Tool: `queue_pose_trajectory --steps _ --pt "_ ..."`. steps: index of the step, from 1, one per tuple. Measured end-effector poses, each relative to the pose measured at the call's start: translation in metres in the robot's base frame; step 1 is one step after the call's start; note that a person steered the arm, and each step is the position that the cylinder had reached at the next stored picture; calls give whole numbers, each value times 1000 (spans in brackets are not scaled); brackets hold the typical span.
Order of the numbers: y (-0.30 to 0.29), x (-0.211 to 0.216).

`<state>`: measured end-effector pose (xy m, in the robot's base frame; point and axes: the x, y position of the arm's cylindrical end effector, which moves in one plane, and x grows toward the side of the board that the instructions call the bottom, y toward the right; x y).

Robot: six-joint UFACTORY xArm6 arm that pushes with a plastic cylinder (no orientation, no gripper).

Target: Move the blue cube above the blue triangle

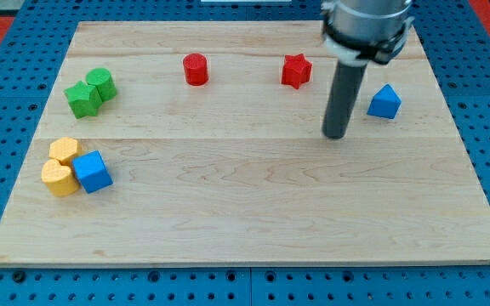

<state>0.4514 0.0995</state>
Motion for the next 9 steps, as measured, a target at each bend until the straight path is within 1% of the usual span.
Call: queue_pose_trajectory --steps 1,2,3,4,5,6,7,8,9 --pt "-60 57" --pt "-123 128" --pt "-174 167" --pt "-257 166" --pt "-340 155" --pt "-382 124" --pt "-366 98" --pt "-308 89" --pt "-307 79"
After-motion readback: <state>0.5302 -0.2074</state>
